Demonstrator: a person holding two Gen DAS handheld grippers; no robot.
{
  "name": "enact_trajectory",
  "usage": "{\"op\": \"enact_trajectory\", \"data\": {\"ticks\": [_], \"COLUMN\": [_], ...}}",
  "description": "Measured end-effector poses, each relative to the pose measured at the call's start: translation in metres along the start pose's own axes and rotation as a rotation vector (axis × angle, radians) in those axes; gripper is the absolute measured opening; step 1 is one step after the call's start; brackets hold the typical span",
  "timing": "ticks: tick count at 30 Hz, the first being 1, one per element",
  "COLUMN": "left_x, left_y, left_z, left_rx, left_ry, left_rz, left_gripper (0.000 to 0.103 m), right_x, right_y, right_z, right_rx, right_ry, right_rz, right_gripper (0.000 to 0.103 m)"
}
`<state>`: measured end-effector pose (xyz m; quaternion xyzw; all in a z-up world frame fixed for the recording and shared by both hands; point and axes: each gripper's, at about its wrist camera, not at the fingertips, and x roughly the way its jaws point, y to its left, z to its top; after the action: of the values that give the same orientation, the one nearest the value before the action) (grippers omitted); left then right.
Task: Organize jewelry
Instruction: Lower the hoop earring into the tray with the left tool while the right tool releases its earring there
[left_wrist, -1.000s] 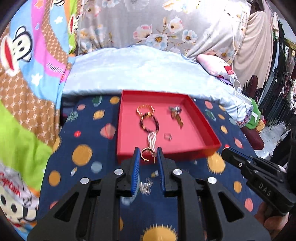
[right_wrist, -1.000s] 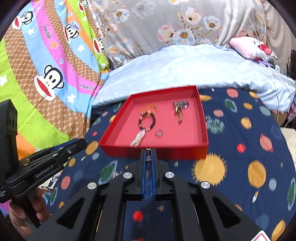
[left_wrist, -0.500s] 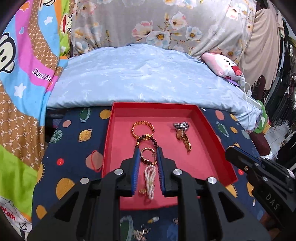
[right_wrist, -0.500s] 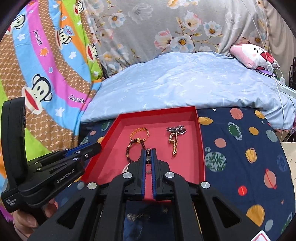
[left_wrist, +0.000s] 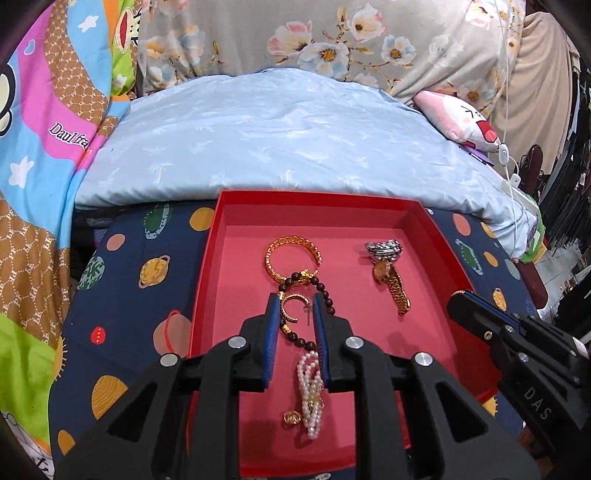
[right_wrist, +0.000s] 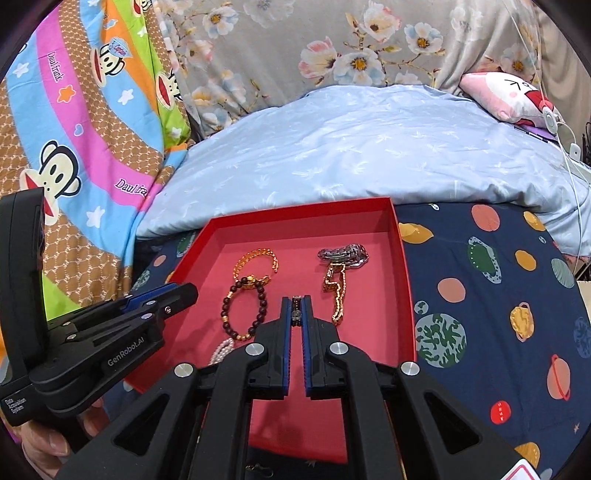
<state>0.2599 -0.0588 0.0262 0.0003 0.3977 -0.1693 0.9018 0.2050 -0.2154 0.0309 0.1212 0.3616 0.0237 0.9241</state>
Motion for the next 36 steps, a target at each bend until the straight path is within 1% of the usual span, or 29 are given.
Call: {"op": "enact_trajectory", "data": {"ticks": [22,30,31,32,33,34,35,36], "left_x": [0.02,0.025,0.025,0.025,0.024,0.023,0.02,0.018], "left_y": [0.001,0.001,0.001,0.001,0.002,0.003,0.003,0.003], "left_z": [0.009,0.007,0.007,0.007,0.007,0.008,0.008,0.009], "left_rx": [-0.005,-0.006,-0.007,-0.011,-0.016,-0.021,-0.029,-0.033], "left_ry": [0.006,0.016,0.018,0.019,0.015,0.009,0.0,-0.006], "left_rz": [0.012,0.017,0.017,0.018,0.014,0.013,0.01,0.0], "left_gripper": [0.018,0.018,0.021,0.029,0.036,0.051,0.061,0.065], "right_x": [0.029,0.031,0.031,0.03,0.03,0.028,0.026,0.024], "right_y": [-0.006,-0.007,-0.006,-0.006,-0.006,-0.006,-0.005,-0.005], "right_z": [0.0,0.0,0.001,0.001,0.001,0.001,0.001,0.002], "right_rx": [0.002,0.023,0.021,0.021,0.02,0.021,0.021,0.023], "right_ry": [0.039,0.037,0.036,0.034,0.031,0.026,0.021,0.013], "right_rz": [0.0,0.019,0.017,0.017,0.017,0.014,0.013,0.012], "right_gripper": [0.005,0.008,0.008,0.01,0.011,0.015,0.021,0.024]}}
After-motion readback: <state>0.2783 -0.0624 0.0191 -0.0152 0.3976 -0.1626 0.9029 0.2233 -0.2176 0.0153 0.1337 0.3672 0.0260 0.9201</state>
